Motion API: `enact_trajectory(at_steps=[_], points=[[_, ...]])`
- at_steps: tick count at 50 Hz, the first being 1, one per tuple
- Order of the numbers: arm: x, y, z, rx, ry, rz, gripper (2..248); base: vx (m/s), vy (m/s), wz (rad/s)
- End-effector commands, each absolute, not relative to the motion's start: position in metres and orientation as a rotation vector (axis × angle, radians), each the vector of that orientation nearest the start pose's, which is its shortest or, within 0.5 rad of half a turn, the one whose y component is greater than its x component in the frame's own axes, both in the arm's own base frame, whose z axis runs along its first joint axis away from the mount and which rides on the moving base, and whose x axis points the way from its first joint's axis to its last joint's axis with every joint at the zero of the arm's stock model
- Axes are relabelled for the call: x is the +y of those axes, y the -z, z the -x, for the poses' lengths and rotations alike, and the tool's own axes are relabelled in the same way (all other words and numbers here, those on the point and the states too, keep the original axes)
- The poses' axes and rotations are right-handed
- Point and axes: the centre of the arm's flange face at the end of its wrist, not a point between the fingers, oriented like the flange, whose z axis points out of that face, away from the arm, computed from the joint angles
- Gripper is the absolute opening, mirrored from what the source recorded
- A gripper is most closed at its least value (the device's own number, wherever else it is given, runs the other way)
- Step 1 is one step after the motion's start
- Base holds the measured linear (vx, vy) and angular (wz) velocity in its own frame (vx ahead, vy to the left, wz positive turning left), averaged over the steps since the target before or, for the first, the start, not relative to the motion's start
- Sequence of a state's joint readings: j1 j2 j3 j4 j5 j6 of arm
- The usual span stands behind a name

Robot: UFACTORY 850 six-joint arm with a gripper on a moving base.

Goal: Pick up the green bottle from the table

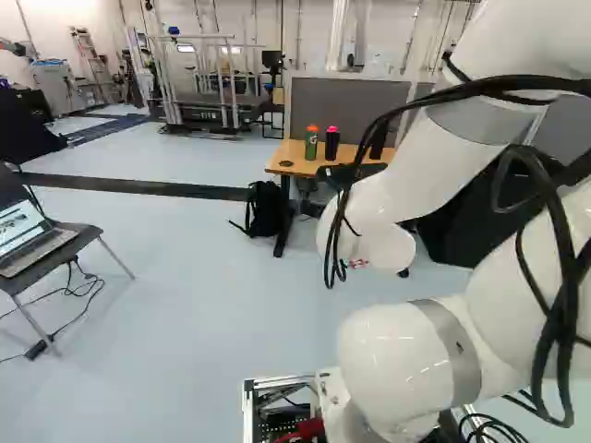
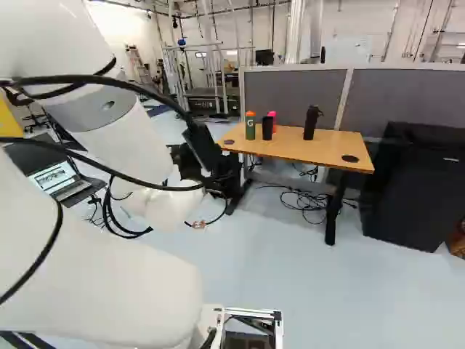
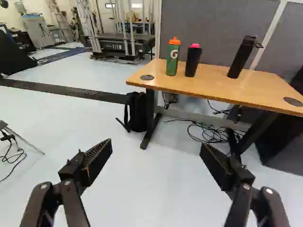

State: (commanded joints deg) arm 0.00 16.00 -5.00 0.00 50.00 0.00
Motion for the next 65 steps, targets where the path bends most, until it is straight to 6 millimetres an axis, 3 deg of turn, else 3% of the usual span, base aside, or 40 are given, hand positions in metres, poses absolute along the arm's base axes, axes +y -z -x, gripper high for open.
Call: enact_trajectory(at_steps=[45, 65], points=[[0.0, -0.3656, -0.2703, 0.0, 1.824, 2.558, 247, 0.231, 0.08, -0.057], [0.0, -0.3656, -0.2703, 0.0, 1.824, 2.558, 247, 0.216, 0.099, -0.202]])
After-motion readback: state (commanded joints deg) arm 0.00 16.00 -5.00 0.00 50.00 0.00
